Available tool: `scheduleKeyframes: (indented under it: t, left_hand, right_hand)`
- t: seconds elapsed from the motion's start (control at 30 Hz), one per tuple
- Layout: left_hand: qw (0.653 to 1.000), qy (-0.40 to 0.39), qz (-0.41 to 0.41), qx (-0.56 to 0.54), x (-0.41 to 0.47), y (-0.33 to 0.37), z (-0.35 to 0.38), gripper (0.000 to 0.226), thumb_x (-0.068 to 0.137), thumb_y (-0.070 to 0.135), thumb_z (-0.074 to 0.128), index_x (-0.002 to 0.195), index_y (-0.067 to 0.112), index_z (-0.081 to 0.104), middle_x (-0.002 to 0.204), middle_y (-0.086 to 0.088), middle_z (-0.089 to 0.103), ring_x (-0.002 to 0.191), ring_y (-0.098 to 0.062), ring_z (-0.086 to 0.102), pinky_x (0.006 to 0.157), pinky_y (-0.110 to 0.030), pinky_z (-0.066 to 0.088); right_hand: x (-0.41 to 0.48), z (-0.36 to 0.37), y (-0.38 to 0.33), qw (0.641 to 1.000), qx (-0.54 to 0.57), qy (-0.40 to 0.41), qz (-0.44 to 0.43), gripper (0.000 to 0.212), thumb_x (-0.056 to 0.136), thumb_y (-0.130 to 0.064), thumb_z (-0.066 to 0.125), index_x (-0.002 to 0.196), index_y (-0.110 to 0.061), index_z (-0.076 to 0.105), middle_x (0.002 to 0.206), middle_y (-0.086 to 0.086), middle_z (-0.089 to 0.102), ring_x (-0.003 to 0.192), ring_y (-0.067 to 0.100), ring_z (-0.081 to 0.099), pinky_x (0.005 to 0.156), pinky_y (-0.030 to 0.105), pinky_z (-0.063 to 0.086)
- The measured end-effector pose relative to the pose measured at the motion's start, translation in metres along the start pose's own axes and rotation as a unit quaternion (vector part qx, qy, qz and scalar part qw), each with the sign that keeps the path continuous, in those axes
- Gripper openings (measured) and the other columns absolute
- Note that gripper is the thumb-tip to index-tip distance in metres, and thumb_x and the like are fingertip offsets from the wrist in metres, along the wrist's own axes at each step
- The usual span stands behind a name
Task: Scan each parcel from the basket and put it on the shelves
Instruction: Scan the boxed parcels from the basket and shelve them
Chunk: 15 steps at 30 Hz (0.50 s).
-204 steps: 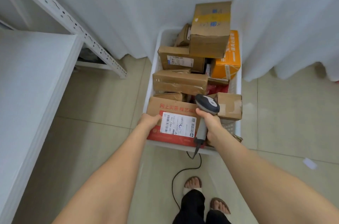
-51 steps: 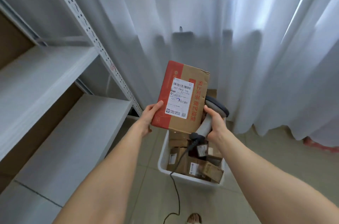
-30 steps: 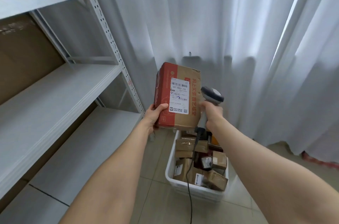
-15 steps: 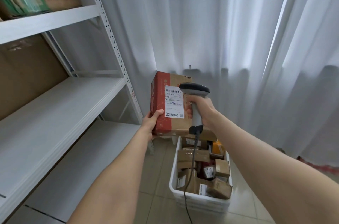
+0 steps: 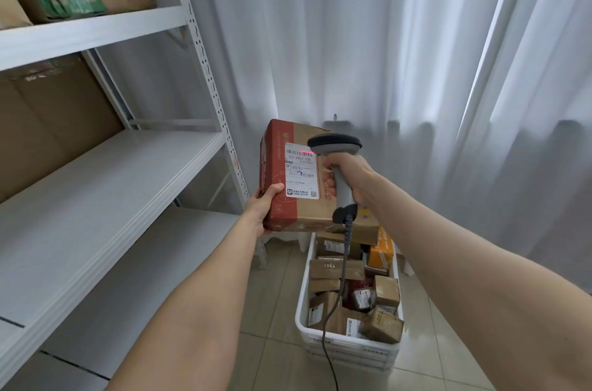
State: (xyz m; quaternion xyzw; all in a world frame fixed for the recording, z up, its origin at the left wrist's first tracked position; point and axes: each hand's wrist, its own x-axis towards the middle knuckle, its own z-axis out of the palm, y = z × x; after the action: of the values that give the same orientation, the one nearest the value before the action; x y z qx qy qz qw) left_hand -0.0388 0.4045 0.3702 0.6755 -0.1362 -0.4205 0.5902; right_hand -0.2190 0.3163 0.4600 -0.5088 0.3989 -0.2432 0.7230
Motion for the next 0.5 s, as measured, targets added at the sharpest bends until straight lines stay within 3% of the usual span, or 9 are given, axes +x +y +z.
scheduleKeyframes:
  t: [0.13,0.5]
  left_hand:
    - [1.0,0.002,0.003,0.0,-0.004,0.005,-0.006,0.063,0.075,0.047,0.073,0.13,0.026,0.05,0.106,-0.007,0.068,0.095,-0.03,0.064,0.068,-0.043,0.054]
    - [1.0,0.017,0.005,-0.004,-0.012,0.01,-0.024,0.062,0.078,0.045,0.072,0.132,0.024,0.049,0.11,-0.008,0.066,0.095,-0.031,0.063,0.064,-0.041,0.053]
  right_hand:
    - [-0.004,0.005,-0.003,1.0,-0.01,-0.012,0.002,0.008,0.087,-0.007,0.054,0.094,-0.003,0.056,0.052,0.005,0.056,0.04,0.014,0.05,0.041,0.021,0.045]
    - [-0.017,0.02,-0.014,0.998,-0.037,-0.044,0.0,0.005,0.089,-0.006,0.049,0.093,-0.005,0.051,0.063,0.009,0.048,0.05,0.017,0.044,0.046,0.024,0.042]
